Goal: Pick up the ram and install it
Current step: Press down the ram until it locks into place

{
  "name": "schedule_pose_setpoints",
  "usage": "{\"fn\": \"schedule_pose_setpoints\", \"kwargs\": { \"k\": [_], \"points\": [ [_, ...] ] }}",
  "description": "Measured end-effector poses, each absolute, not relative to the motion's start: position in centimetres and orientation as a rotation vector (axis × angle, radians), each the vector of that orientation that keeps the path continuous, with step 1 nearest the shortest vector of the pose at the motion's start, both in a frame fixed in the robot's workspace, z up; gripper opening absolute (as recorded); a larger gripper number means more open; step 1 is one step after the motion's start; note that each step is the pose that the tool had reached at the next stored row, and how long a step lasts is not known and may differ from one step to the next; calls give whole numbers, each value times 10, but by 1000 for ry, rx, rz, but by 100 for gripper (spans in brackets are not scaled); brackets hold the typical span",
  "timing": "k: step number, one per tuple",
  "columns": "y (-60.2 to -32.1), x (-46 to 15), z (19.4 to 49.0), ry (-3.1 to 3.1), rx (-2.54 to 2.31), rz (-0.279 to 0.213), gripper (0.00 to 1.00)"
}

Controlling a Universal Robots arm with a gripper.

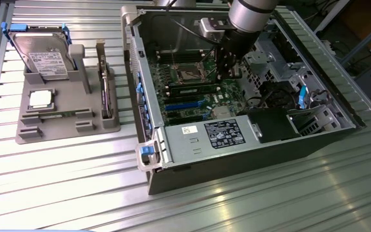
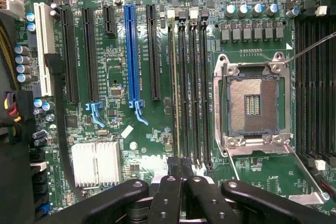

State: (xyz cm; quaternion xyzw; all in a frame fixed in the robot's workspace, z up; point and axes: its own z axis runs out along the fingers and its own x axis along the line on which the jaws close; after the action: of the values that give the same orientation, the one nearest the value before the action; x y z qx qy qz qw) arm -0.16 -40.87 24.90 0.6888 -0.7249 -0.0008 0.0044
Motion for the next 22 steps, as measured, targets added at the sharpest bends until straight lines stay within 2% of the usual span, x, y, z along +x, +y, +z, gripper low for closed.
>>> {"fn": "schedule_pose_setpoints", "kwargs": {
  "k": [15,22],
  "points": [
    [-409,-2,231,-2271,2158,-2,11],
    [-409,-2,250,-2266,2153,-12,11]
  ]
}}
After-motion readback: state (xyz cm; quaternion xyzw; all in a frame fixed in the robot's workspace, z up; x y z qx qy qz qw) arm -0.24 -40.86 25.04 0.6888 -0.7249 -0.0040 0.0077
